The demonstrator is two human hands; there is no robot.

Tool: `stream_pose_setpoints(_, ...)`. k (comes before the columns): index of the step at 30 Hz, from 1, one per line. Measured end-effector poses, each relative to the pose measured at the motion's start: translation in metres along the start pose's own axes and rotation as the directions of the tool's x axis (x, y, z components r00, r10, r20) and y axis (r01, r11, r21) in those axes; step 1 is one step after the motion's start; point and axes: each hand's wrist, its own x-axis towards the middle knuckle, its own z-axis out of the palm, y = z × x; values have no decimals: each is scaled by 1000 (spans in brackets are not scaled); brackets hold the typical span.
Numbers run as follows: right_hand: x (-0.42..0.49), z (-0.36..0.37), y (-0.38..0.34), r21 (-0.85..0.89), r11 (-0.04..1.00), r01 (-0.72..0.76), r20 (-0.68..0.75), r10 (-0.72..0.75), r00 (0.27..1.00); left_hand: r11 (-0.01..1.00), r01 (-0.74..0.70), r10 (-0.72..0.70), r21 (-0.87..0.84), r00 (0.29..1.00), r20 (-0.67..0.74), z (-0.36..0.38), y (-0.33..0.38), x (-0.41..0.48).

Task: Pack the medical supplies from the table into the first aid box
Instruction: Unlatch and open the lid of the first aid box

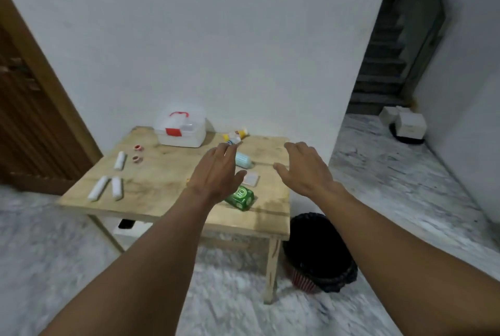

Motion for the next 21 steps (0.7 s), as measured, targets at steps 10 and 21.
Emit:
stream_pose_setpoints(10,46,70,-175,39,999,34,-20,-33,999,997,73,-73,6,997,2,-29,-188,-47)
stream_pose_setpoints(21,114,156,-278,90,996,-25,60,19,998,993,110,-105,-47,990,95,-3,-339,-29)
